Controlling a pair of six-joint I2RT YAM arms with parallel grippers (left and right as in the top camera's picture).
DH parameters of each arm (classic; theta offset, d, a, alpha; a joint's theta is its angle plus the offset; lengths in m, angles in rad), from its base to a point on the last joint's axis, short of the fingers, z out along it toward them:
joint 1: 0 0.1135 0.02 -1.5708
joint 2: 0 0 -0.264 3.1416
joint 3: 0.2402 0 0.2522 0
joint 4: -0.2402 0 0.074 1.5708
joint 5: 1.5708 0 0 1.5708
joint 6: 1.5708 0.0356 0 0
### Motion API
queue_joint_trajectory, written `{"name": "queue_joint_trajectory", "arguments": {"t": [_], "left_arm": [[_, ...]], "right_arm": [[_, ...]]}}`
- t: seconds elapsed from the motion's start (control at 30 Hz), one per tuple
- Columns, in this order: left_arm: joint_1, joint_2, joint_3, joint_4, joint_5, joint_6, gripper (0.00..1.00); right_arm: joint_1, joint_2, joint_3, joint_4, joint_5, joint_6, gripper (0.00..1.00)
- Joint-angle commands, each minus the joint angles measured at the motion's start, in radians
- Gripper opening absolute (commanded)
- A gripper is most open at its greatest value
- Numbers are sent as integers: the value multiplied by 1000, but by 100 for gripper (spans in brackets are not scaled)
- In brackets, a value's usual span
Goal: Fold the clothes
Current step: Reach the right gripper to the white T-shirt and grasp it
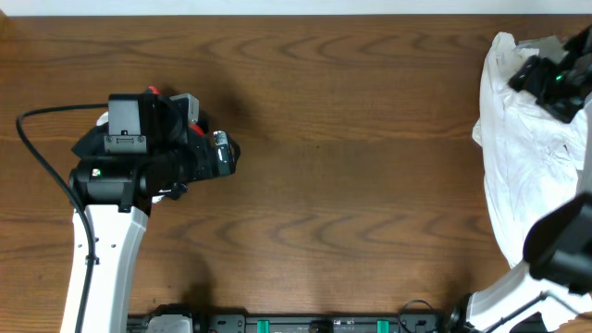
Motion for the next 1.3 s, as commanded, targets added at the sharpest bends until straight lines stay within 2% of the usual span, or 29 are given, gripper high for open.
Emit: {"name": "queue_joint_trajectory", "arguments": {"t": [0.0,0.27,0.47,0.53,0.63,0.73,1.03,1.27], "left_arm": [[3,-4,19,-5,14,21,98],[3,-4,19,-9,14,21,98],[3,-4,19,-16,14,21,98],[3,-4,19,-19,14,21,98],[3,-4,19,-19,13,21,98],[3,-3,19,-19,13,21,98],[3,-4,19,-19,13,21,98],[5,-7,25,-4,13,24,99]], "right_arm": [[-26,86,48,48,18,36,80],[-41,256,48,224,61,53,83],[-42,345,48,266,120,53,80],[-41,359,48,275,119,53,69],[-41,358,49,282,73,53,25],[-41,341,53,280,1,52,1],[-3,133,53,220,-435,-12,1],[144,-49,53,73,-448,-87,1]]}}
